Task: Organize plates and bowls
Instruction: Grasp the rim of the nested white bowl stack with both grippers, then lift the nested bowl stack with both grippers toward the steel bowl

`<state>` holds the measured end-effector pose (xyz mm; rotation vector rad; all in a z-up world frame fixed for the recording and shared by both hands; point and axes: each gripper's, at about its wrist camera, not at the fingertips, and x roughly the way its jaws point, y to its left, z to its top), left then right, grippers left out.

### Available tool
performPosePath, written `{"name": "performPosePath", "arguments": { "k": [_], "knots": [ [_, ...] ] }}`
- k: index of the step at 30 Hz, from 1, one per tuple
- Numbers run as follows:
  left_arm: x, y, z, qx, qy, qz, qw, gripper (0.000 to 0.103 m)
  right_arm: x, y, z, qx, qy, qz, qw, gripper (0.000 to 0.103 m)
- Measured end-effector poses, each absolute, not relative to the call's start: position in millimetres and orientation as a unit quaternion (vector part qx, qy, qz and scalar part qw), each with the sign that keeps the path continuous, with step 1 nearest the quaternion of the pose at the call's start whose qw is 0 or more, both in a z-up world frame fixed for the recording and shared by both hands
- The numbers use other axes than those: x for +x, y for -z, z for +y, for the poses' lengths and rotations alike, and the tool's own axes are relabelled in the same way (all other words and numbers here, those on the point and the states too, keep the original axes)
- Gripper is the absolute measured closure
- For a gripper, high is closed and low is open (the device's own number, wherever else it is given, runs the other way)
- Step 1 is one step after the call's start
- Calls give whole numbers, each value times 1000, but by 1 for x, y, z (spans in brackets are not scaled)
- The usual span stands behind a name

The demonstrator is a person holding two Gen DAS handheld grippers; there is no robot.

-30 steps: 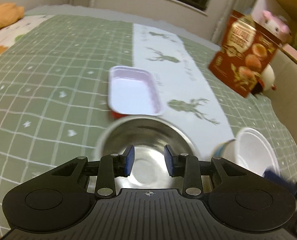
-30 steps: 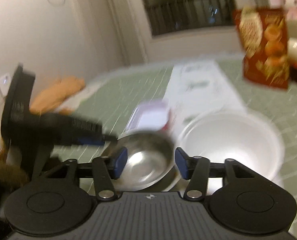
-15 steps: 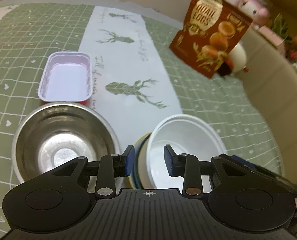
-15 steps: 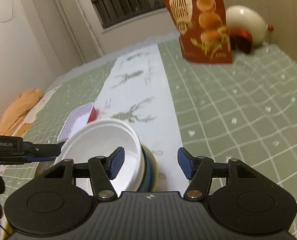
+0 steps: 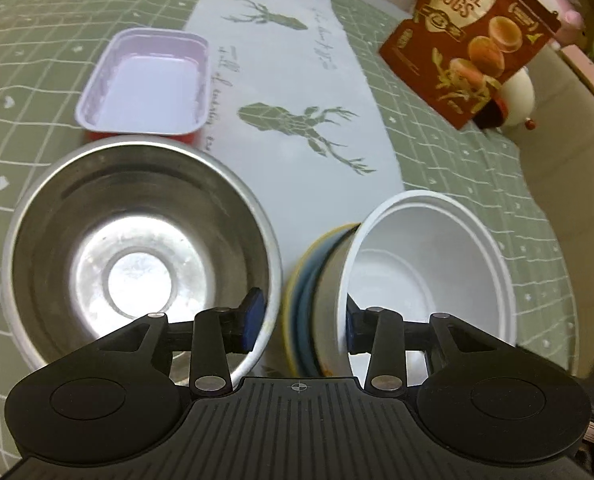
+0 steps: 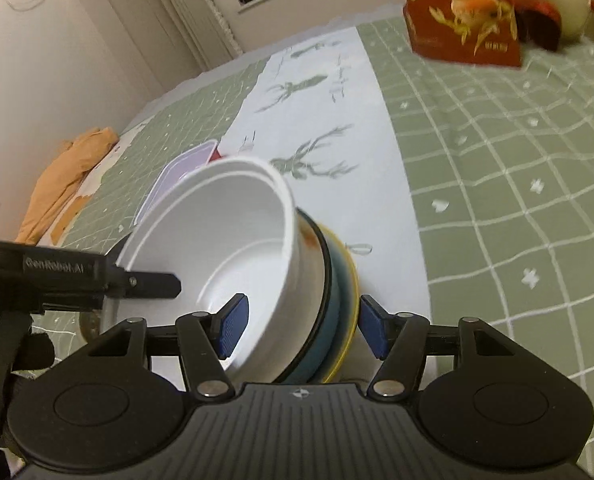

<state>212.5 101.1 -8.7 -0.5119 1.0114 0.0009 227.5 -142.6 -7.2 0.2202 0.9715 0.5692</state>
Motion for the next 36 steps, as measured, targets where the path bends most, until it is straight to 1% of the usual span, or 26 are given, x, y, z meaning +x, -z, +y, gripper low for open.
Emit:
{"name": "performPosePath", "arguments": {
  "k": [1, 3, 4, 9, 14, 18, 19, 23, 28, 36],
  "knots": [
    [215, 8, 99, -242, 5, 481, 843, 56, 229, 10, -144, 113, -271, 467, 834, 42],
    [217, 6, 97, -242, 17, 484, 841, 56, 234, 17, -147, 127, -271, 479, 825, 42],
    [219, 5, 95, -246, 25, 488, 837, 51, 237, 20, -148, 134, -271, 483, 822, 42],
    [222, -2, 78, -196, 16, 500, 843, 53, 244, 29, -156, 161, -273, 497, 808, 42],
    [219, -2, 65, -158, 11, 504, 849, 52, 240, 34, -159, 164, -280, 504, 800, 42],
    [223, -2, 67, -158, 8, 505, 848, 52, 240, 38, -156, 179, -306, 523, 775, 42],
    [224, -1, 66, -156, 9, 506, 848, 52, 240, 38, -155, 183, -310, 527, 770, 41],
    [224, -3, 63, -147, 10, 508, 849, 51, 242, 39, -149, 174, -304, 530, 773, 41],
    [227, -6, 56, -139, 12, 510, 849, 45, 242, 37, -148, 166, -303, 531, 774, 42],
    [239, -5, 40, -136, 44, 517, 844, 45, 243, 35, -167, 167, -291, 531, 778, 42]
  ]
}}
